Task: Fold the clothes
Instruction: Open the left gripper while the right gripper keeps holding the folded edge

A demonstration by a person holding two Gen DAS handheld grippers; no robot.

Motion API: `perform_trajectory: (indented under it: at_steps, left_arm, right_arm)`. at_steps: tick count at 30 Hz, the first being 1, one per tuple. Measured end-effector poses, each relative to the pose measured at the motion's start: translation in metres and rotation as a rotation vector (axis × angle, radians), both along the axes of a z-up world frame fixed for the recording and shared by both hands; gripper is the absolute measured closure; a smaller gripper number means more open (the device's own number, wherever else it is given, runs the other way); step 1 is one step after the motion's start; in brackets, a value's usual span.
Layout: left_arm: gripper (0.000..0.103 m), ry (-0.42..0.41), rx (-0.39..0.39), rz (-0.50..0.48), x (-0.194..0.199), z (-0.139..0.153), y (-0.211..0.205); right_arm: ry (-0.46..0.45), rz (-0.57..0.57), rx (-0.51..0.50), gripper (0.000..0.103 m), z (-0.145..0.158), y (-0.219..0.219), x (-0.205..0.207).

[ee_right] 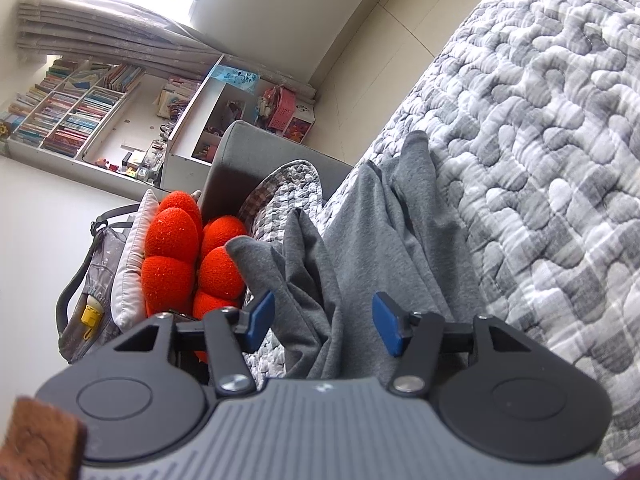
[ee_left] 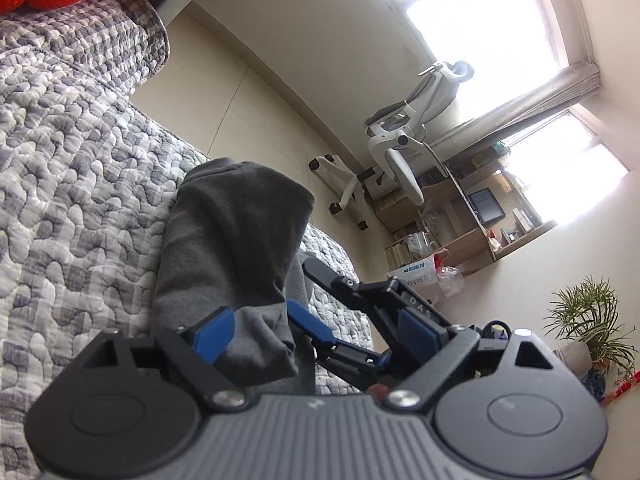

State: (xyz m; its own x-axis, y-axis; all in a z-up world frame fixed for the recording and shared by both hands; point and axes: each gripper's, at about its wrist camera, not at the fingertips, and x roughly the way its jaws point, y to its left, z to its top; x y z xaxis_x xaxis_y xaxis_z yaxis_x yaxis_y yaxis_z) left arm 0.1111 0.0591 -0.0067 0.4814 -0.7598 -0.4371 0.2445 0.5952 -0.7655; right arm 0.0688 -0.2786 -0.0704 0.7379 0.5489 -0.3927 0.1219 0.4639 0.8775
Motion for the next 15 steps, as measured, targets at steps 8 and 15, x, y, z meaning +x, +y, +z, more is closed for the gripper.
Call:
perform_trajectory:
  at_steps: [8, 15]
  left_arm:
    - [0.061, -0.077, 0.109, 0.072, 0.002, -0.010, 0.025]
    - [0.081, -0.049, 0.226, 0.086, 0.015, -0.046, 0.017]
  right_arm:
    - [-0.033, 0.079, -0.096, 0.045, 0.008, 0.024, 0.001]
    - [-0.057, 0.099, -0.239, 0.045, 0.010, 0.049, -0.003]
